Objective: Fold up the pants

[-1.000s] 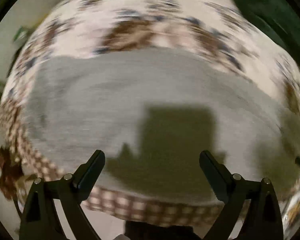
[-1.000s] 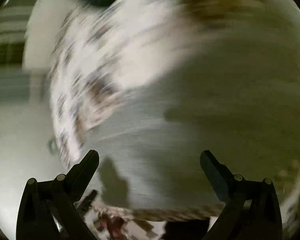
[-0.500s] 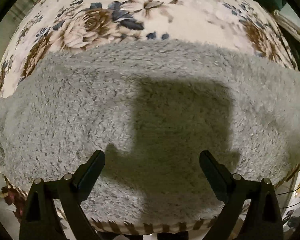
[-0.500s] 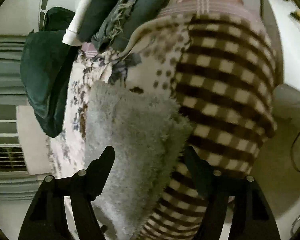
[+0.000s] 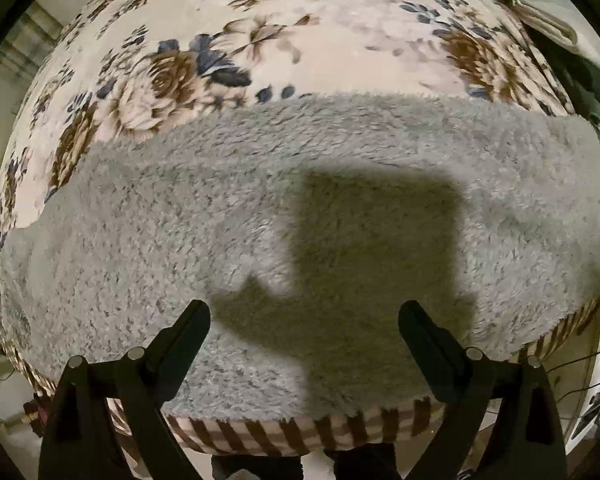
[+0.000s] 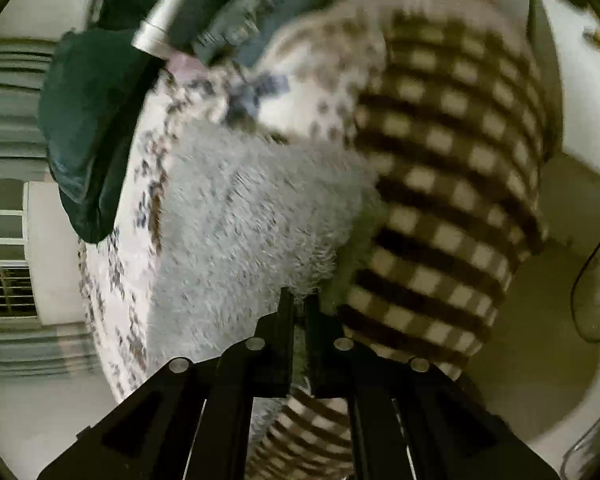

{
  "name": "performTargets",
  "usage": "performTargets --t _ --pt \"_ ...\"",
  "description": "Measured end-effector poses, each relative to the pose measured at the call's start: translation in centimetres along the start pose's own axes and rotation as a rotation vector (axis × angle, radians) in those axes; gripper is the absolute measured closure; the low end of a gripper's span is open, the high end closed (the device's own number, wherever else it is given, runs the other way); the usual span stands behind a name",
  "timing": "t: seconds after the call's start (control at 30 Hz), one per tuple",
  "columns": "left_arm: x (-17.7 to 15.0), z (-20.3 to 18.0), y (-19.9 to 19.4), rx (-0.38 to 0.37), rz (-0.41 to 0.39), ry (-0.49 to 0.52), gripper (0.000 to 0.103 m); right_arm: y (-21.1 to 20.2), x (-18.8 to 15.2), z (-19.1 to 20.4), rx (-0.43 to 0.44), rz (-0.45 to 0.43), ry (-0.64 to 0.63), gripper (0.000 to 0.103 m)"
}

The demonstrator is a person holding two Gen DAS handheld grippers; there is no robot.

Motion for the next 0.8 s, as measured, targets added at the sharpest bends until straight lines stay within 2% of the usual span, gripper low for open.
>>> performTargets --t 0.07,0.1,0.13,0.17,0.3,0.33,0.47,0.57,0.6,0.63,0.7,0.8 --pt "0.6 0.3 0.7 -0.013 0.009 -0.005 0.006 0.3 -0.1 -1.4 0.008 0.051 0.045 0.071" --pt "1.0 0.2 1.1 -0.02 0.011 -0.007 0.006 0.1 0.2 -1.7 0.026 0.033 0.057 0.044" --pt "1.3 0.2 1.4 -0.022 0.01 -0.008 0.006 -0.1 0.5 -2.0 0.043 0.012 0.065 0.027" --pt "1.5 0.1 1.8 -0.027 0.007 -0.006 0.006 -0.2 0.9 -2.1 0.069 -0.006 0.074 0.026" --pt "2.0 -0.1 4.7 -0.05 0.007 0.004 0.006 2.7 2.6 -2.7 0.202 0.017 0.135 0.026" --pt "1.9 -0.1 5.6 -0.062 0.02 -0.003 0.006 3.8 3.2 -2.6 0.262 0.015 0.141 0.026" --pt "2.1 0.3 7.8 -0.135 0.023 -0.045 0.0 5.1 5.0 -0.9 0.437 -0.048 0.106 0.026" --pt "2.4 0.1 8.6 -0.129 0.02 -0.039 0.0 6.3 5.7 0.6 0.486 -0.056 0.095 0.026" --pt "2.5 0.1 8.7 -0.12 0.007 -0.04 0.0 6.8 5.9 1.0 0.481 -0.058 0.092 0.033" --pt "2.4 -0.1 8.6 -0.111 -0.017 -0.044 0.0 7.2 6.1 1.3 0.475 -0.055 0.087 0.056" --pt "2.0 -0.6 8.5 -0.096 -0.022 -0.051 0.0 7.6 6.0 1.8 0.426 -0.033 0.072 0.085" --pt "1.9 -0.8 7.3 -0.111 -0.003 -0.05 0.0 5.9 5.7 3.6 0.359 -0.068 0.018 0.086"
Point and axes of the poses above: each gripper's, at about its wrist camera, not at the fingertips, and y roughly the way its jaws point, z to its left, x to its top, the point moved 8 cm from there along y, roughly the way its jaws point, and after that the axes turned 5 degrees about z, right-handed, at the moved point
